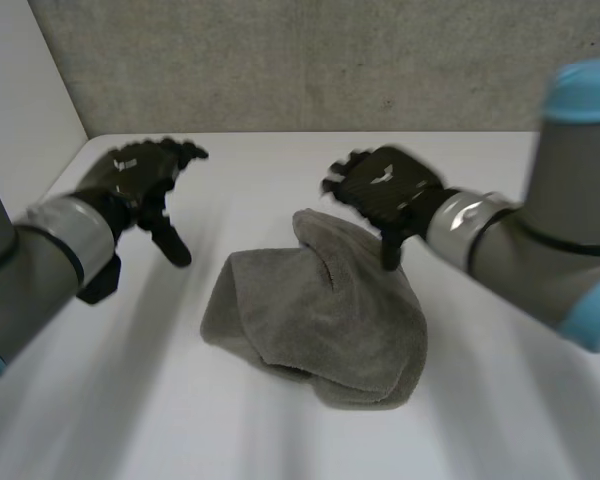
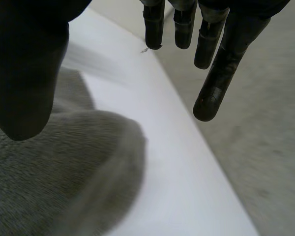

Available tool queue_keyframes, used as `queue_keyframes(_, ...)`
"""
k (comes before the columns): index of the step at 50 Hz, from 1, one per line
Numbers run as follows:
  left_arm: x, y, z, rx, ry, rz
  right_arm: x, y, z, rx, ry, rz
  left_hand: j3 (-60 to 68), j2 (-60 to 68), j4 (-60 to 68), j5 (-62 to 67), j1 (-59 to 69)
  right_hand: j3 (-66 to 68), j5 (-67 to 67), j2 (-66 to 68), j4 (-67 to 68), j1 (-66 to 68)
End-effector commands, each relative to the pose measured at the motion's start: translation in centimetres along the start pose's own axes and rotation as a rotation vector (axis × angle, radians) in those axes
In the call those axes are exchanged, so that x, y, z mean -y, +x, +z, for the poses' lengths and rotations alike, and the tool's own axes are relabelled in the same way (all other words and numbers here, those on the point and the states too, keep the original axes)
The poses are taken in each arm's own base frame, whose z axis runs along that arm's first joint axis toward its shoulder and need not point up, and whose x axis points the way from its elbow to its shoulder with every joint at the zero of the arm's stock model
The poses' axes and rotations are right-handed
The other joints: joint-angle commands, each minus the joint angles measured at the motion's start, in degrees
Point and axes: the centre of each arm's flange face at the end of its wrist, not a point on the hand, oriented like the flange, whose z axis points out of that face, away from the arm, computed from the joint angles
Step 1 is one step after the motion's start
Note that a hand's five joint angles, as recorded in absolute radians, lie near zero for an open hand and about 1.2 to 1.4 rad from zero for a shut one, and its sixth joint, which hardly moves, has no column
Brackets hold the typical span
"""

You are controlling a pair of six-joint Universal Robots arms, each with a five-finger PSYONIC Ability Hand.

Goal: Fold the towel.

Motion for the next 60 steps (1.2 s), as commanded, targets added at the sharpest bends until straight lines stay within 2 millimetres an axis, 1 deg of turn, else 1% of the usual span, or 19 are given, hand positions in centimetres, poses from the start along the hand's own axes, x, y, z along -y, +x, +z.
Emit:
queue_keyframes(1, -3.9, -0.1, 0.2, 0.007, 0.002, 0.008, -2.8, -3.5, 5.0, 0.098, -0.04, 0.014, 1.46, 1.41, 1.44, -0.31, 1.38, -4.17, -3.36, -4.04, -45.16, -3.07)
queue_keyframes(3, -4.4, 0.0, 0.2, 0.006, 0.011, 0.01, -3.7, -3.9, 5.9, 0.109, -0.062, 0.017, 1.63, 1.58, 1.61, -0.14, 1.55, -4.17, -3.36, -4.04, -45.16, -3.07)
queue_keyframes(5, -4.7, 0.0, 0.2, 0.005, 0.019, 0.012, -5.2, -4.4, 7.2, 0.094, -0.111, 0.02, 1.8, 1.75, 1.78, 0.03, 1.72, 20.48, 21.29, 20.62, -20.51, 21.58)
queue_keyframes(8, -4.6, 0.0, 0.0, 0.005, 0.039, 0.014, -5.5, -4.1, 7.5, 0.059, -0.134, 0.014, 1.8, 1.75, 1.78, 0.03, 1.72, 36.96, 37.76, 37.09, -4.03, 38.06)
queue_keyframes(10, -4.3, 0.0, -0.1, 0.006, 0.051, 0.014, -5.6, -3.1, 7.2, -0.018, -0.185, 0.002, 1.63, 1.58, 1.61, -0.14, 1.55, 65.71, 66.51, 65.84, 24.72, 66.81)
queue_keyframes(11, -4.3, 0.0, -0.1, 0.006, 0.051, 0.014, -5.6, -3.1, 7.2, -0.019, -0.185, 0.002, 1.63, 1.58, 1.61, -0.14, 1.55, 65.83, 66.63, 65.96, 24.84, 66.93)
queue_keyframes(16, -4.3, 0.1, -0.1, 0.002, 0.054, 0.015, -4.5, -2.1, 4.0, -0.06, -0.232, -0.001, 1.63, 1.58, 1.61, -0.14, 1.55, 65.83, 66.64, 65.96, 24.84, 66.93)
queue_keyframes(18, -4.3, 0.1, 0.0, 0.001, 0.053, 0.015, -3.9, -1.7, 0.7, -0.06, -0.256, -0.026, 1.8, 1.75, 1.78, 0.03, 1.72, 65.83, 66.64, 65.96, 24.84, 66.93)
queue_keyframes(19, -4.3, 0.1, 0.0, 0.001, 0.053, 0.015, -3.9, -1.7, 0.7, -0.06, -0.257, -0.026, 1.8, 1.75, 1.78, 0.03, 1.72, 65.83, 66.64, 65.96, 24.84, 66.93)
queue_keyframes(24, -4.5, 0.2, 0.0, -0.002, 0.047, 0.017, -4.9, -1.5, -5.5, -0.045, -0.376, -0.089, 1.8, 1.75, 1.78, 0.03, 1.72, 65.83, 66.64, 65.96, 24.84, 66.93)
queue_keyframes(25, -4.6, 0.2, 0.1, -0.002, 0.045, 0.017, -4.9, -1.5, -5.6, -0.045, -0.376, -0.089, 1.8, 1.75, 1.78, 0.03, 1.72, 65.83, 66.64, 65.96, 24.84, 66.93)
queue_keyframes(30, -4.8, 0.4, 0.0, -0.007, 0.039, 0.018, -6.6, -4.2, -9.7, 0.122, -0.516, -0.105, 1.8, 1.75, 1.78, 0.03, 1.72, 65.83, 66.64, 65.96, 24.84, 66.93)
queue_keyframes(32, -4.8, 0.5, 0.0, -0.01, 0.038, 0.018, -7.5, -6.6, -11.7, 0.27, -0.583, -0.091, 1.8, 1.75, 1.78, 0.03, 1.72, 65.83, 66.64, 65.96, 24.84, 66.93)
queue_keyframes(37, -4.9, 1.3, 0.1, -0.037, 0.039, 0.024, -6.9, -8.2, -13.8, 0.382, -0.578, -0.053, 1.97, 1.92, 1.95, 0.19, 1.89, 63.06, 63.86, 63.19, 22.07, 64.16)
queue_keyframes(38, -4.9, 1.3, 0.1, -0.037, 0.039, 0.024, -6.9, -8.2, -13.8, 0.383, -0.578, -0.053, 1.97, 1.92, 1.95, 0.19, 1.89, 63.03, 63.84, 63.17, 22.04, 64.13)
queue_keyframes(40, -4.9, 1.8, 0.0, -0.053, 0.044, 0.027, -5.9, -7.5, -13.8, 0.354, -0.517, -0.054, 2.14, 2.09, 2.12, 0.36, 2.06, 21.33, 22.13, 21.46, -19.66, 22.43)
queue_keyframes(42, -4.8, 3.0, 0.1, -0.087, 0.062, 0.034, -5.5, -6.5, -13.3, 0.307, -0.475, -0.043, 1.97, 1.92, 1.95, 0.19, 1.89, 12.65, 13.46, 12.79, -28.34, 13.75)
queue_keyframes(51, -4.3, 7.2, 0.6, -0.223, 0.143, 0.058, -1.9, 0.6, -11.4, -0.087, -0.211, 0.087, 1.97, 1.92, 1.95, 0.19, 1.89, -0.22, 0.59, -0.08, -41.2, 0.88)
queue_keyframes(60, -4.8, 10.2, 3.8, -0.331, 0.088, 0.195, -2.6, 3.6, -11.3, -0.207, -0.19, 0.241, 2.81, 2.76, 2.79, 1.04, 2.73, 0.12, 0.92, 0.25, -40.87, 1.22)
